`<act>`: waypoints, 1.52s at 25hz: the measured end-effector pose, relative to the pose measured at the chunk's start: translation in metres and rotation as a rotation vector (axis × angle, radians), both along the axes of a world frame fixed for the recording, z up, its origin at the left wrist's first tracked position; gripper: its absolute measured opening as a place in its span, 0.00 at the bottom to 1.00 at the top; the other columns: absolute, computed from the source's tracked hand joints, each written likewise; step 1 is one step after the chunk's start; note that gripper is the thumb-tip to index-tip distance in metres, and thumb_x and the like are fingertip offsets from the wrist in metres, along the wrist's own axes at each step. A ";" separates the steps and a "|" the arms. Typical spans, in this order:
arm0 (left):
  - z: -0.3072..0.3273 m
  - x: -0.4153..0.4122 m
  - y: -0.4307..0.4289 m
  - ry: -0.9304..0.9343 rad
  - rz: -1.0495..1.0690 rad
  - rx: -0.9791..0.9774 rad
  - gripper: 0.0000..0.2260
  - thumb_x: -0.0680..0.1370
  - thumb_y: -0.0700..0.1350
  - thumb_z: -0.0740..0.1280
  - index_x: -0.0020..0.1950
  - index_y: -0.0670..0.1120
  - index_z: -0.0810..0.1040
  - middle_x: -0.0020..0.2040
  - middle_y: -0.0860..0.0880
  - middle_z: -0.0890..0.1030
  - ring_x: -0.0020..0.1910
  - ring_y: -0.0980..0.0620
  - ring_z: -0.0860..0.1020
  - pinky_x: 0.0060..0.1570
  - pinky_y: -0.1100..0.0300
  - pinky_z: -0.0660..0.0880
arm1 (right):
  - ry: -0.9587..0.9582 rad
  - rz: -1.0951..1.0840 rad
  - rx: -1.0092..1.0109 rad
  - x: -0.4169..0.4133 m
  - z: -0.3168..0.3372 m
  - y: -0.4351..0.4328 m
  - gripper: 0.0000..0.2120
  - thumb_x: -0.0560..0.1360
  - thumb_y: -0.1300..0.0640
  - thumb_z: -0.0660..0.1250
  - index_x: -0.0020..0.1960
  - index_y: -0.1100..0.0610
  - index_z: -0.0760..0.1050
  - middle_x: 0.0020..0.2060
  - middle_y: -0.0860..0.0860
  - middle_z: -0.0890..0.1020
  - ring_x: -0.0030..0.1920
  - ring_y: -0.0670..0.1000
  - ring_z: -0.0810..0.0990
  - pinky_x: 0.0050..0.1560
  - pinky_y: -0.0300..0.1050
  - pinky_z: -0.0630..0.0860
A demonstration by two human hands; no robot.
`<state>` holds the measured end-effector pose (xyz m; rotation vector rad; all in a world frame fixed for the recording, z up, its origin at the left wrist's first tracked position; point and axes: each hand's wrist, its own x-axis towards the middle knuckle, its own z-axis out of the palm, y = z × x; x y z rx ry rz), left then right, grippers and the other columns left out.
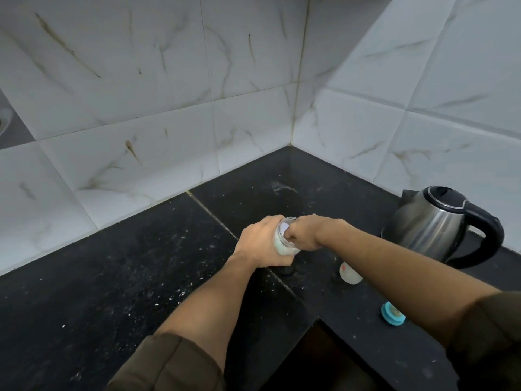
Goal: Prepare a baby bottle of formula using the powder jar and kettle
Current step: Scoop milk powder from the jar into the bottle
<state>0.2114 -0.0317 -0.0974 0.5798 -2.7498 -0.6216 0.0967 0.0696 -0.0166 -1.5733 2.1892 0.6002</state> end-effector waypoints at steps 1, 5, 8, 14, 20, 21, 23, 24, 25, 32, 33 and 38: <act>0.002 -0.002 -0.001 0.011 -0.004 -0.015 0.27 0.58 0.66 0.72 0.53 0.63 0.70 0.46 0.62 0.77 0.43 0.58 0.78 0.45 0.56 0.80 | 0.026 -0.017 0.014 0.001 0.002 -0.002 0.16 0.85 0.58 0.59 0.69 0.56 0.77 0.57 0.53 0.77 0.55 0.56 0.74 0.60 0.52 0.71; 0.009 -0.006 -0.008 0.047 -0.021 -0.042 0.29 0.58 0.66 0.73 0.56 0.63 0.69 0.48 0.62 0.77 0.44 0.59 0.78 0.43 0.59 0.78 | 0.067 -0.061 -0.100 0.000 0.011 -0.006 0.16 0.83 0.61 0.63 0.69 0.57 0.79 0.64 0.56 0.81 0.66 0.59 0.77 0.78 0.62 0.62; 0.013 -0.007 -0.010 0.108 -0.030 -0.043 0.32 0.59 0.66 0.74 0.61 0.62 0.69 0.53 0.62 0.77 0.46 0.61 0.76 0.46 0.62 0.73 | 0.058 -0.018 -0.249 -0.007 0.017 -0.002 0.18 0.80 0.63 0.67 0.68 0.53 0.79 0.62 0.54 0.82 0.66 0.57 0.77 0.81 0.66 0.55; 0.018 -0.011 -0.012 0.099 -0.049 -0.081 0.34 0.61 0.66 0.75 0.64 0.60 0.69 0.56 0.60 0.78 0.50 0.59 0.77 0.48 0.60 0.75 | 0.121 0.025 -0.352 -0.017 0.019 0.009 0.18 0.79 0.62 0.68 0.68 0.52 0.80 0.60 0.53 0.84 0.64 0.58 0.79 0.81 0.68 0.52; 0.022 -0.019 -0.010 0.104 -0.047 -0.108 0.34 0.60 0.66 0.75 0.63 0.61 0.69 0.55 0.61 0.78 0.50 0.59 0.78 0.48 0.59 0.76 | 0.221 0.002 -0.430 -0.009 0.009 0.011 0.10 0.80 0.60 0.67 0.60 0.54 0.79 0.43 0.51 0.81 0.54 0.56 0.83 0.81 0.64 0.56; 0.022 -0.020 -0.010 0.105 -0.046 -0.113 0.33 0.60 0.65 0.75 0.62 0.61 0.69 0.55 0.61 0.78 0.50 0.59 0.78 0.48 0.59 0.76 | 0.241 -0.011 -0.443 -0.008 0.007 0.011 0.09 0.80 0.60 0.67 0.59 0.54 0.79 0.44 0.51 0.82 0.54 0.56 0.83 0.81 0.63 0.57; 0.023 -0.023 -0.009 0.109 -0.039 -0.127 0.32 0.60 0.65 0.74 0.61 0.61 0.70 0.55 0.61 0.78 0.50 0.59 0.78 0.48 0.59 0.76 | 0.281 -0.048 -0.471 -0.008 0.004 0.010 0.09 0.79 0.61 0.66 0.57 0.54 0.80 0.46 0.52 0.85 0.53 0.55 0.83 0.81 0.61 0.57; 0.023 -0.024 -0.009 0.109 -0.036 -0.133 0.32 0.60 0.65 0.74 0.61 0.60 0.70 0.54 0.61 0.78 0.50 0.59 0.78 0.47 0.59 0.76 | 0.291 -0.073 -0.484 -0.009 0.002 0.009 0.08 0.79 0.61 0.66 0.56 0.54 0.80 0.46 0.52 0.85 0.53 0.55 0.83 0.82 0.60 0.57; 0.023 -0.025 -0.009 0.106 -0.034 -0.136 0.31 0.60 0.65 0.74 0.60 0.60 0.70 0.53 0.61 0.78 0.49 0.59 0.78 0.46 0.59 0.75 | 0.288 -0.102 -0.496 -0.009 -0.001 0.009 0.07 0.79 0.61 0.66 0.54 0.54 0.80 0.45 0.52 0.85 0.53 0.55 0.83 0.82 0.60 0.56; 0.017 -0.033 -0.012 0.093 -0.023 -0.150 0.31 0.59 0.66 0.73 0.59 0.61 0.70 0.53 0.62 0.78 0.51 0.60 0.78 0.46 0.60 0.75 | -0.073 -0.472 -0.582 -0.012 -0.012 0.004 0.12 0.79 0.60 0.64 0.58 0.58 0.84 0.55 0.56 0.85 0.56 0.59 0.83 0.64 0.57 0.77; 0.016 -0.034 -0.012 0.097 -0.018 -0.148 0.31 0.59 0.66 0.72 0.59 0.61 0.70 0.53 0.62 0.77 0.51 0.60 0.77 0.46 0.60 0.74 | -0.133 -0.532 -0.607 -0.013 -0.013 0.002 0.12 0.79 0.60 0.63 0.57 0.60 0.84 0.54 0.57 0.86 0.55 0.60 0.84 0.61 0.56 0.80; 0.013 -0.035 -0.017 0.108 0.025 -0.140 0.32 0.59 0.68 0.73 0.60 0.62 0.69 0.53 0.62 0.77 0.50 0.61 0.77 0.46 0.61 0.74 | -0.360 -0.793 -0.742 -0.016 -0.011 -0.004 0.11 0.76 0.62 0.66 0.54 0.63 0.84 0.51 0.57 0.86 0.54 0.58 0.85 0.60 0.56 0.83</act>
